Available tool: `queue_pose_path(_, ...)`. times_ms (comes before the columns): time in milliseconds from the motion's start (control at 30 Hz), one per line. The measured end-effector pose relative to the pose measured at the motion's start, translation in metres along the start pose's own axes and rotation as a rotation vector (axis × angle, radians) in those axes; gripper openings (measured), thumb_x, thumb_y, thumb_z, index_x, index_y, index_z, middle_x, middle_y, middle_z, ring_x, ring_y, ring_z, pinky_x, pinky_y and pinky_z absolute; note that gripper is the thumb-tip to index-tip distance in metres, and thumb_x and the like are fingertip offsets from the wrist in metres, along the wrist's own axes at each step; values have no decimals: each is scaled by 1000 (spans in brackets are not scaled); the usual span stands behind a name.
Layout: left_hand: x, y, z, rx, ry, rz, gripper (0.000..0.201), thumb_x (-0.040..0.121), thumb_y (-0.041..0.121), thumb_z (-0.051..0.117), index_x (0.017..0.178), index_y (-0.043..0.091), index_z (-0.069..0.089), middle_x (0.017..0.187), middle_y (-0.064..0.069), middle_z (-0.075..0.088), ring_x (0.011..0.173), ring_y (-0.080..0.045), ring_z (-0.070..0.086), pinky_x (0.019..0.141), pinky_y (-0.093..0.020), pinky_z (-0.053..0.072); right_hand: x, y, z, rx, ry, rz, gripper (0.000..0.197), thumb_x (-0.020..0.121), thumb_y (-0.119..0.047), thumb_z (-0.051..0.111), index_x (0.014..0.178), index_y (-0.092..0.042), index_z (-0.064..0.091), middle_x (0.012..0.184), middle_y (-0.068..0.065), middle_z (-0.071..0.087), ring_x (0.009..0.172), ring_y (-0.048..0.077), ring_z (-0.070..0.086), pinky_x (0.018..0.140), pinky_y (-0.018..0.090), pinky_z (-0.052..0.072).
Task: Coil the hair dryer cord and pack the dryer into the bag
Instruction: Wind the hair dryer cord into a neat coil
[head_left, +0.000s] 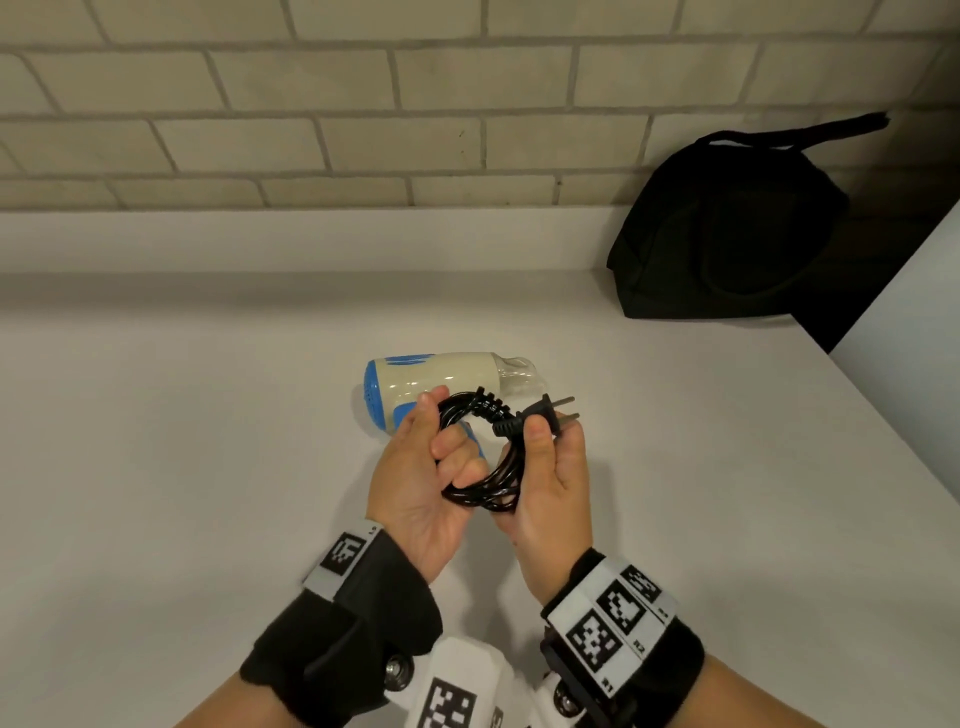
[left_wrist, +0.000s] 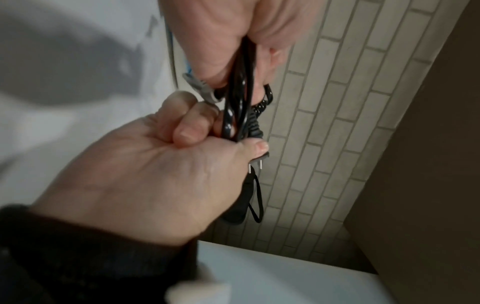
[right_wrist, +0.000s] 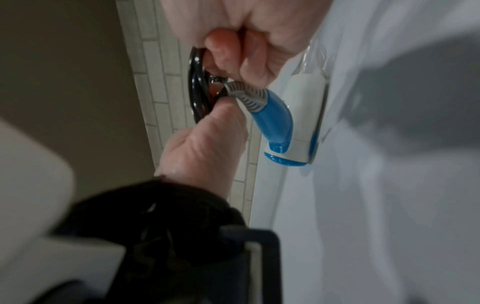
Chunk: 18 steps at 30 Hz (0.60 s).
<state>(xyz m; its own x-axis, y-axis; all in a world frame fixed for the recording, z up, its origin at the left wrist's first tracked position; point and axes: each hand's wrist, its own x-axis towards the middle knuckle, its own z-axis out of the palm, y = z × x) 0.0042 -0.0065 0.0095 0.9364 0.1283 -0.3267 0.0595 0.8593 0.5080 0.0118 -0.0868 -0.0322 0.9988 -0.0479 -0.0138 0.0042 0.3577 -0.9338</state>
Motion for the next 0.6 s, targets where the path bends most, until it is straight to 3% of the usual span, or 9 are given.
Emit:
queue_pose_path(100, 4, 1, -6, 24, -33, -27, 26, 94, 32, 34, 90, 15, 52, 38, 7, 33, 26, -3, 26, 28, -13, 25, 1, -2, -4, -88, -46, -14, 6, 89, -32, 44, 86, -27, 45, 69, -5, 49, 57, 5, 46, 51, 19, 38)
queue_pose_path(200, 7, 5, -9, 246, -78, 49, 28, 92, 35, 34, 96, 16, 55, 39, 9, 33, 29, -2, 25, 31, -14, 27, 2, -14, -11, -283, -188, -11, 9, 93, -31, 41, 84, -28, 42, 61, -4, 47, 36, 2, 42, 36, 11, 31)
queue_pose_path(267, 7, 7, -11, 425, -151, 107, 32, 86, 39, 36, 99, 18, 57, 39, 9, 34, 32, -2, 27, 35, -15, 31, 3, -21, -12, -378, -259, -19, 17, 85, -45, 44, 79, -29, 46, 53, -10, 53, 36, -1, 47, 37, 8, 32)
queue_pose_path(333, 5, 6, -15, 600, -219, 162, 36, 78, 42, 41, 101, 22, 59, 42, 10, 38, 36, -3, 32, 43, -16, 38, 6, -23, -11, -425, -242, -34, 29, 76, -55, 44, 69, -28, 52, 46, -17, 57, 38, -4, 49, 38, 7, 34)
queue_pose_path(433, 2, 6, -20, 973, -166, 287, 21, 86, 31, 48, 104, 28, 59, 52, 11, 53, 49, -2, 50, 57, -13, 46, 14, -19, -13, -472, -146, -56, 45, 75, -65, 39, 57, -26, 53, 37, -16, 54, 37, 1, 46, 42, 12, 35)
queue_pose_path(533, -3, 9, -31, 1187, -123, 337, 17, 83, 21, 59, 97, 32, 57, 76, 11, 63, 62, 9, 58, 56, -4, 43, 15, -15, -14, -487, -93, -69, 48, 68, -64, 33, 52, -23, 54, 32, -11, 49, 37, 5, 43, 45, 16, 36)
queue_pose_path(600, -7, 11, -37, 1224, -90, 274, 15, 79, 23, 65, 89, 31, 56, 79, 7, 64, 53, 5, 57, 49, -8, 45, 15, -13, -15, -472, -72, -61, 49, 70, -61, 33, 52, -21, 55, 32, -9, 49, 37, 4, 44, 43, 11, 36)
